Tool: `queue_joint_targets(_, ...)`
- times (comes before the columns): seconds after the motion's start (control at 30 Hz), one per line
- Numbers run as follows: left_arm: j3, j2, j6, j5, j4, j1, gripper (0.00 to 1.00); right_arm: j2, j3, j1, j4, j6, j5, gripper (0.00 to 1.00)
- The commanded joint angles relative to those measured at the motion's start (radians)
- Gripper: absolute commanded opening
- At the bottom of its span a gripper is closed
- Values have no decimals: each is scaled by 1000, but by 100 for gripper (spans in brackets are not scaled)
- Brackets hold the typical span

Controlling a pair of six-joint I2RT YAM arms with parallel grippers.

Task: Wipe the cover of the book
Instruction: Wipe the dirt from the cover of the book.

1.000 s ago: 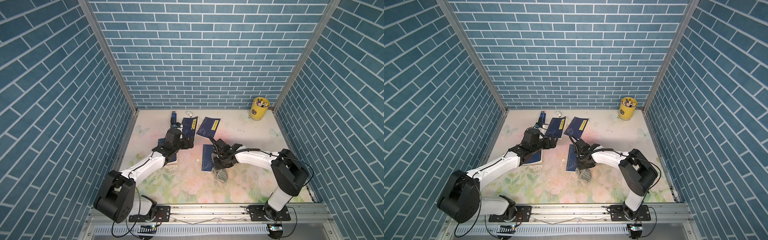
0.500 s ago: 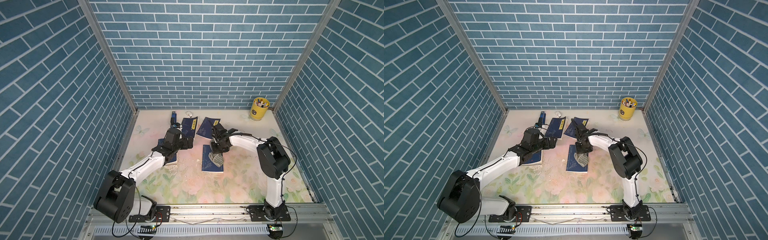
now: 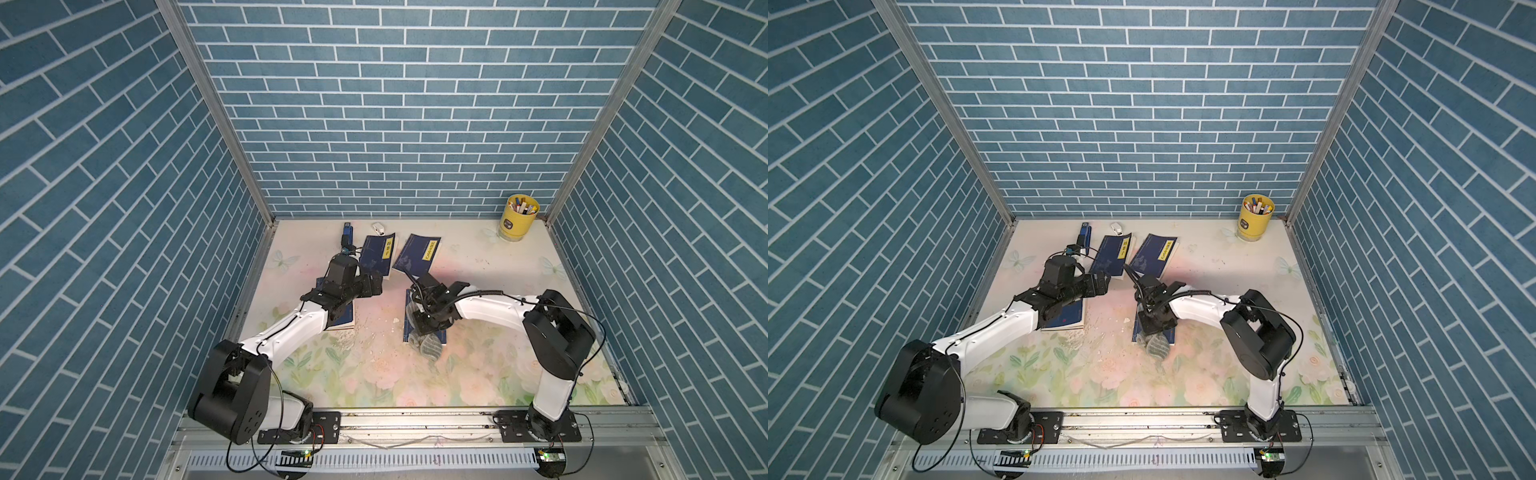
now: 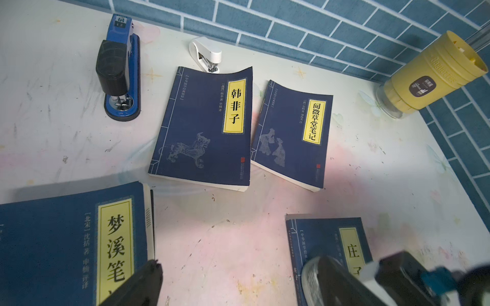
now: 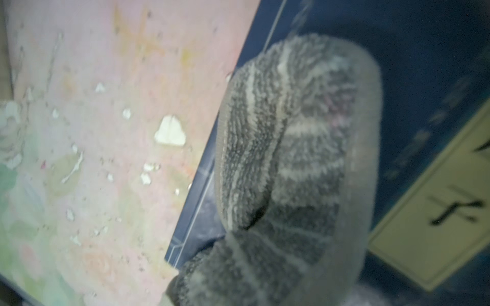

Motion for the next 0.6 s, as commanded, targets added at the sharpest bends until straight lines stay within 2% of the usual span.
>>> queue_joint_targets(0.0,31,18,16,-1,10,13,96,52,-24,-43,-50,34,-8,0)
queue_joint_targets(0.2,9,0,-10,2,17,13,97,216,241,-159,-88,-80,-23,0)
queue_joint_targets(0.37,-16,-23,-33,-10,29,11,97,352,458,-173,-181,-141,-36,0)
queue_joint_targets(0.47,-16,-27,-36,-12,28,13,97,333,418,-149,-171,-136,-38,0)
queue_joint_targets(0.57,-11,-25,-35,-15,28,14,97,260,288,-107,-130,-99,-31,0)
